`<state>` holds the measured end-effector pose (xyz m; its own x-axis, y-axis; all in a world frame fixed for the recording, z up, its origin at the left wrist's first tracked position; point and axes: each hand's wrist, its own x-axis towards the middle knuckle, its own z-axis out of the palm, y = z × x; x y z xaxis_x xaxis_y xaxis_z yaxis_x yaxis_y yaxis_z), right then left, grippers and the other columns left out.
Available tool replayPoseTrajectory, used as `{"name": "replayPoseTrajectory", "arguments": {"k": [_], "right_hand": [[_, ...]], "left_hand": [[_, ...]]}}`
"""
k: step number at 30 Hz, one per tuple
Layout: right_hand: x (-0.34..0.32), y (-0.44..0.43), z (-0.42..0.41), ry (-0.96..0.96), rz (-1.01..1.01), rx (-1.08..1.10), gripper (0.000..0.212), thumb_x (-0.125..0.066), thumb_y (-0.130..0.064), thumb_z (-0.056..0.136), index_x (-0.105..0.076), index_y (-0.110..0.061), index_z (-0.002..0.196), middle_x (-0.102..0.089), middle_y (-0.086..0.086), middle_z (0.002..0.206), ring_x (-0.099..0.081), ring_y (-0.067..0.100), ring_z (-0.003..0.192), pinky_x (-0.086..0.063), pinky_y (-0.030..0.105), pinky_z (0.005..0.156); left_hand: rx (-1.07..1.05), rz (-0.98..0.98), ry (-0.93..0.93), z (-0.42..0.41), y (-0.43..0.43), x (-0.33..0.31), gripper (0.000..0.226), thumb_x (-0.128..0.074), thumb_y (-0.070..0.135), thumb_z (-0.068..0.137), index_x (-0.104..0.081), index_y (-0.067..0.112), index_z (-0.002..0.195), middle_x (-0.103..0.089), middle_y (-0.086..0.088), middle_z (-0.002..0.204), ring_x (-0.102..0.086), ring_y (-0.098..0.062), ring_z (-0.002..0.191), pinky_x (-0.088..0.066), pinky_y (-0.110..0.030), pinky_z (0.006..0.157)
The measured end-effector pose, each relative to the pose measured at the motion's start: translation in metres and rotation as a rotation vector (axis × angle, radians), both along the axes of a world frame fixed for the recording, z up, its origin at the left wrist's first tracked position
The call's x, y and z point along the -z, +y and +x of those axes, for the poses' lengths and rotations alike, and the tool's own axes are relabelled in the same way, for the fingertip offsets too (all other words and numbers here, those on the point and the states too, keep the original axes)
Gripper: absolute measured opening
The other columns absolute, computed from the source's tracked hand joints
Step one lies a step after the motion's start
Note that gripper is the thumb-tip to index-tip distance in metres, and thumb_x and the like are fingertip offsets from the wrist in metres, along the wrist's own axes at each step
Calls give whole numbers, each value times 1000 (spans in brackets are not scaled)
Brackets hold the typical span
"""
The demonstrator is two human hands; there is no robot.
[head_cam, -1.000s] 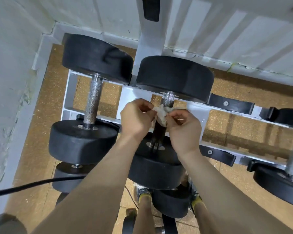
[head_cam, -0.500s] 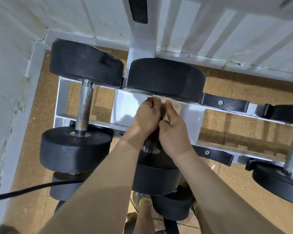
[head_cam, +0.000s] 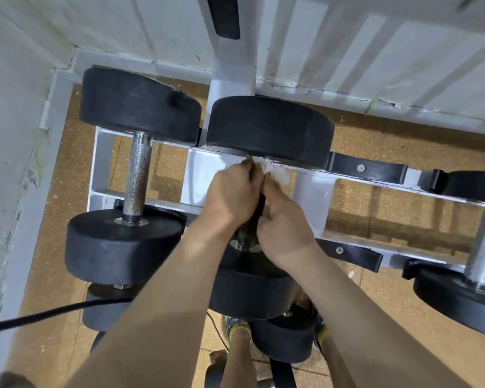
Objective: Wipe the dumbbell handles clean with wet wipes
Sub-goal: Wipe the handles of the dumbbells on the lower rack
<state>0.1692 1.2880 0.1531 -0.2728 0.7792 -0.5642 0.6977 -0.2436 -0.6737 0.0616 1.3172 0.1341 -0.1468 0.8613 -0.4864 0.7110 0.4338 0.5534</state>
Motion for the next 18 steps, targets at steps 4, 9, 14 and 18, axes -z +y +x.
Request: {"name": "replayPoseTrajectory", "arguments": {"k": [4,9,14,18], "right_hand": [[5,14,-4,-45,97,10,66,-39,-1,93,-16,-13,154,-42,12,147,-46,29,127,-39,33,103],[4,-4,-4,-24,36,31,73,-39,4,90,-11,-17,154,-47,14,143,-54,33,115,-45,41,96],[-4,-26,8,-86,-65,-76,59,-39,2,90,-36,-17,145,-58,16,125,-57,32,108,-48,41,92],[0,-23,13,-21,-95,138,42,-46,-1,91,-63,-17,125,-68,8,108,-63,26,102,-50,30,90]], "left_hand": [[-67,-42,-147,2,10,18,34,-37,31,104,-57,6,90,-68,-18,101,-61,-34,97,-41,-30,77],[5,87,106,7,-14,13,29,-40,31,103,-59,9,98,-67,-13,94,-63,-32,90,-37,-27,69],[383,-54,552,9,-31,1,17,-44,18,102,-51,12,116,-66,-3,103,-67,-21,94,-46,-26,66],[444,-234,532,8,-41,-14,20,-56,16,94,-57,13,114,-67,-6,108,-65,-26,102,-49,-30,72]]}}
